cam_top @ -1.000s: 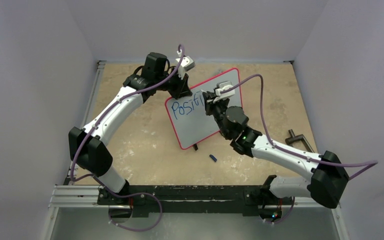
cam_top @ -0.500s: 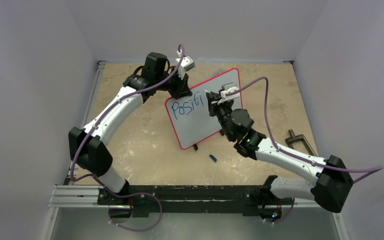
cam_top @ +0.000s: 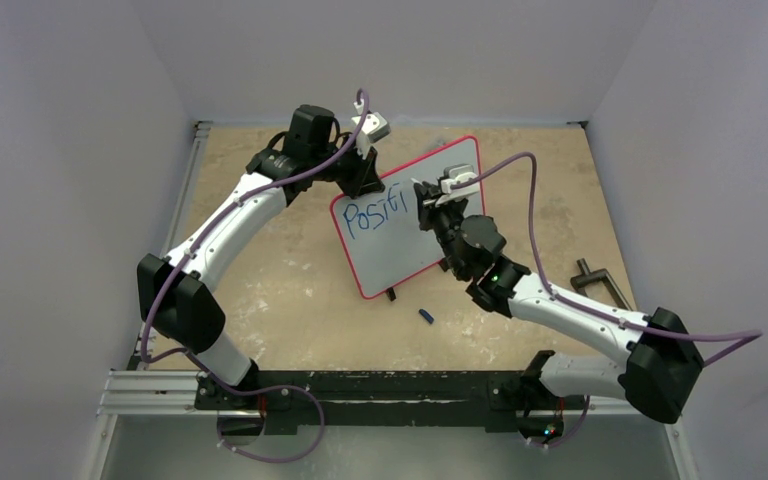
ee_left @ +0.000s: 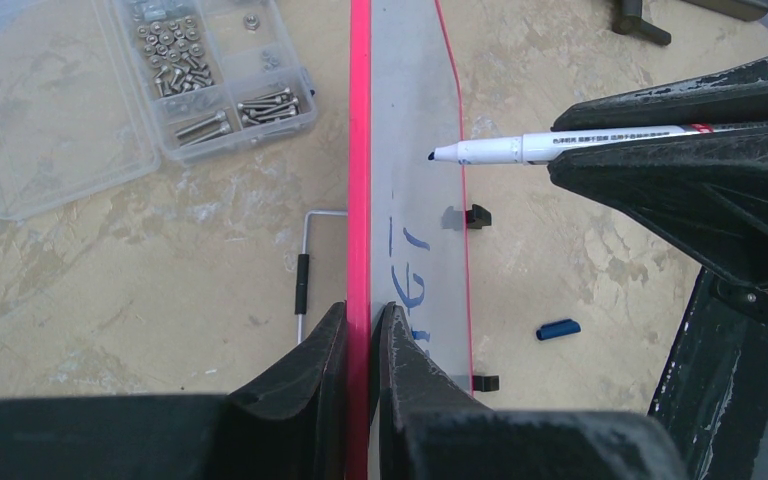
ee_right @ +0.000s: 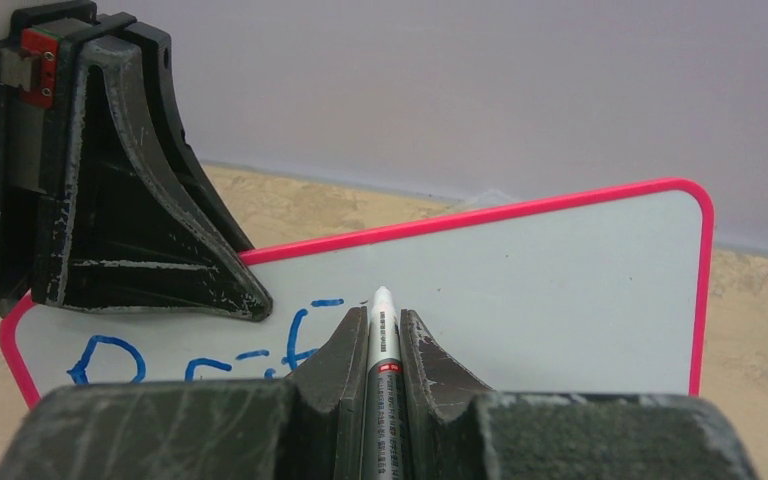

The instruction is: Write a sentence on the whiteboard

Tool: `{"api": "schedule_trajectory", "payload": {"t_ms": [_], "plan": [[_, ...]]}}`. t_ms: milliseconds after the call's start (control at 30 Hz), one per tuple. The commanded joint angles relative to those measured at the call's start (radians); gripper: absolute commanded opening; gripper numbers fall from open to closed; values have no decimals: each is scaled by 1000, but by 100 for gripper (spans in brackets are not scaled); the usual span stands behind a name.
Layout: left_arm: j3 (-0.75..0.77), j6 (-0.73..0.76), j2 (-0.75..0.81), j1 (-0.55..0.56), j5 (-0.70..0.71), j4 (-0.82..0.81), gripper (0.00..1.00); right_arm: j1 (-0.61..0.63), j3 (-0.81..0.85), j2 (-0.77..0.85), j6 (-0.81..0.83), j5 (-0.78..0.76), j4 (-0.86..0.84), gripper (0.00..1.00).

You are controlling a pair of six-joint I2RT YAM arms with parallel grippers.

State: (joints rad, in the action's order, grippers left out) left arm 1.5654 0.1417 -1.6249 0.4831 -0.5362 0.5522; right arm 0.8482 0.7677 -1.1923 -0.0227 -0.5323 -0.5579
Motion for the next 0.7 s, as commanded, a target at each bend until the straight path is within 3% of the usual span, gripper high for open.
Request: {"api": "schedule_trajectory", "payload": {"t_ms": [0, 667], "plan": [[-22, 108, -38, 20, 99, 124, 0, -7, 1, -17, 5, 4, -64, 0], [-23, 110, -38, 20, 99, 124, 0, -32, -50, -53, -5, 18, -74, 0]]}}
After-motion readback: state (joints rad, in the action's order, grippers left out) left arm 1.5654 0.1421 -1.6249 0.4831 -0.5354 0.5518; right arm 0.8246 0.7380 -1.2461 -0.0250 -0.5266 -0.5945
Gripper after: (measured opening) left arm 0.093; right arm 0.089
